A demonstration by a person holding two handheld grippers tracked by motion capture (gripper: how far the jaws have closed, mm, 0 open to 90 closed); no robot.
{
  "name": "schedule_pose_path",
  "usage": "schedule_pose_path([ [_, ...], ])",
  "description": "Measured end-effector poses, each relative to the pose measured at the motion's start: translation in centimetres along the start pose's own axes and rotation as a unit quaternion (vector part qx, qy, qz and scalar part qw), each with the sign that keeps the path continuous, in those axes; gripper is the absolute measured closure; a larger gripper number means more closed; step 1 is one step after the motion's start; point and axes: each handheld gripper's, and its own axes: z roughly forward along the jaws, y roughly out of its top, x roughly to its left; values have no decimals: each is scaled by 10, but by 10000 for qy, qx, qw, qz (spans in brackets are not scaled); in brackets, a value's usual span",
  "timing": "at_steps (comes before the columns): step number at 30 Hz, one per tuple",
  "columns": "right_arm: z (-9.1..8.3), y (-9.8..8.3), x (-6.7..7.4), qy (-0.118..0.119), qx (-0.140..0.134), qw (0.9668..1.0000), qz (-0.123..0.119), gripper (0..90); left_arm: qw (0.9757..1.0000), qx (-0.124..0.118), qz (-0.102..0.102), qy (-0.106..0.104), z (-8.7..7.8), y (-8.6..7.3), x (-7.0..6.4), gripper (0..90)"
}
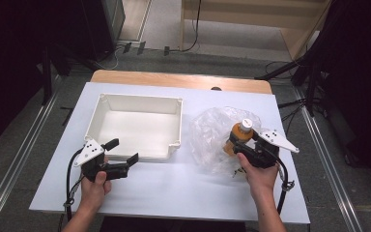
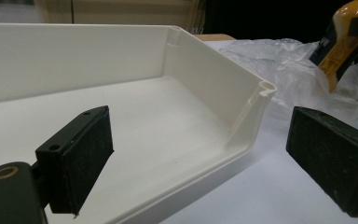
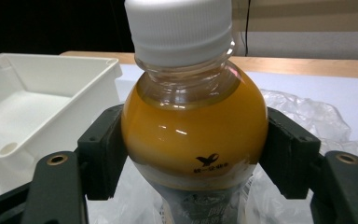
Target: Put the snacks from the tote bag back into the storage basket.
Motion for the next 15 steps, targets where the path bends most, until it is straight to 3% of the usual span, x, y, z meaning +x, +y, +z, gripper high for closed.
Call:
schedule_pose_path([
  [5, -5, 7, 0, 27, -39, 10000, -4, 313, 9999, 34, 11, 104, -3, -4, 6, 73],
  [15, -14, 25, 10, 111, -106, 9999, -32, 313, 9999, -32, 17, 98, -12, -5, 16, 73],
])
